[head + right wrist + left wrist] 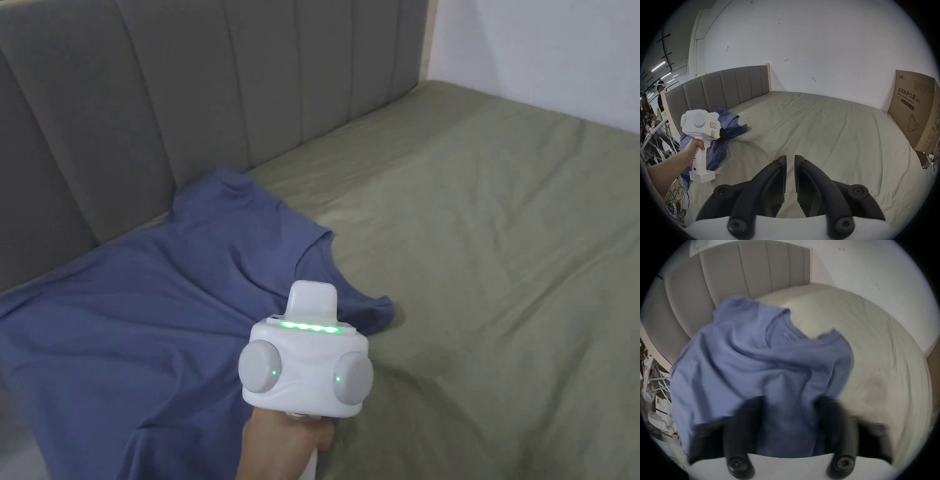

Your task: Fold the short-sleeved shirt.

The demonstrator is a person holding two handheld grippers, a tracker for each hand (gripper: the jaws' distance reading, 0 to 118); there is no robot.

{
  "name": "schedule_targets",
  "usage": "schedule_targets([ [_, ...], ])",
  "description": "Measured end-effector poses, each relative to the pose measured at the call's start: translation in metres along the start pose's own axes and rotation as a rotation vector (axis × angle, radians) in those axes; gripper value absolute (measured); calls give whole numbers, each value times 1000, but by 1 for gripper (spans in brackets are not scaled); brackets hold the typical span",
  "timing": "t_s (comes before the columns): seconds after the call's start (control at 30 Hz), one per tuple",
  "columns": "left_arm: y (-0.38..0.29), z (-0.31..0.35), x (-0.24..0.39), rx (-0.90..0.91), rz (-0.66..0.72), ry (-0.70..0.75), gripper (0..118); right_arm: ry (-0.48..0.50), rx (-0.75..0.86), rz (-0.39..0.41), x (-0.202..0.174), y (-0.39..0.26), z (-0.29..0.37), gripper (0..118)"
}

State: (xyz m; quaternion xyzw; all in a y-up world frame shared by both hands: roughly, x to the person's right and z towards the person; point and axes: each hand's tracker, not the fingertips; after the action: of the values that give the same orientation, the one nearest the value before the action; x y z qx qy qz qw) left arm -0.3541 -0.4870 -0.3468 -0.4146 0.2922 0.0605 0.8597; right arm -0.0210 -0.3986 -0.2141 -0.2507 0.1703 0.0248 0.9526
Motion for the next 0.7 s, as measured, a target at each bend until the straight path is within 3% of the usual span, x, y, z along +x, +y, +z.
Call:
schedule_targets([
  [0.1,-3,3,4,-7,-83,-7,10,-3,14,-5,3,2,8,12],
  [0.17,4,15,-2,-11,-32,-26,10,-8,24,-6,6,5,13,12],
  [0.27,22,49,-18,38,160,-158,10,-24,44,-25,13,11,23,12],
  [0.4,59,115,-18,188,168,-217,10,-52,91,-54,27,18,47,12],
  [0.5,84,160,-15,267,256,-399,10,-100,119,-73,42,19,71,12],
  [0.7,116,276,70,435,132,-675,10,-248,154,-137,84,11,131,12],
])
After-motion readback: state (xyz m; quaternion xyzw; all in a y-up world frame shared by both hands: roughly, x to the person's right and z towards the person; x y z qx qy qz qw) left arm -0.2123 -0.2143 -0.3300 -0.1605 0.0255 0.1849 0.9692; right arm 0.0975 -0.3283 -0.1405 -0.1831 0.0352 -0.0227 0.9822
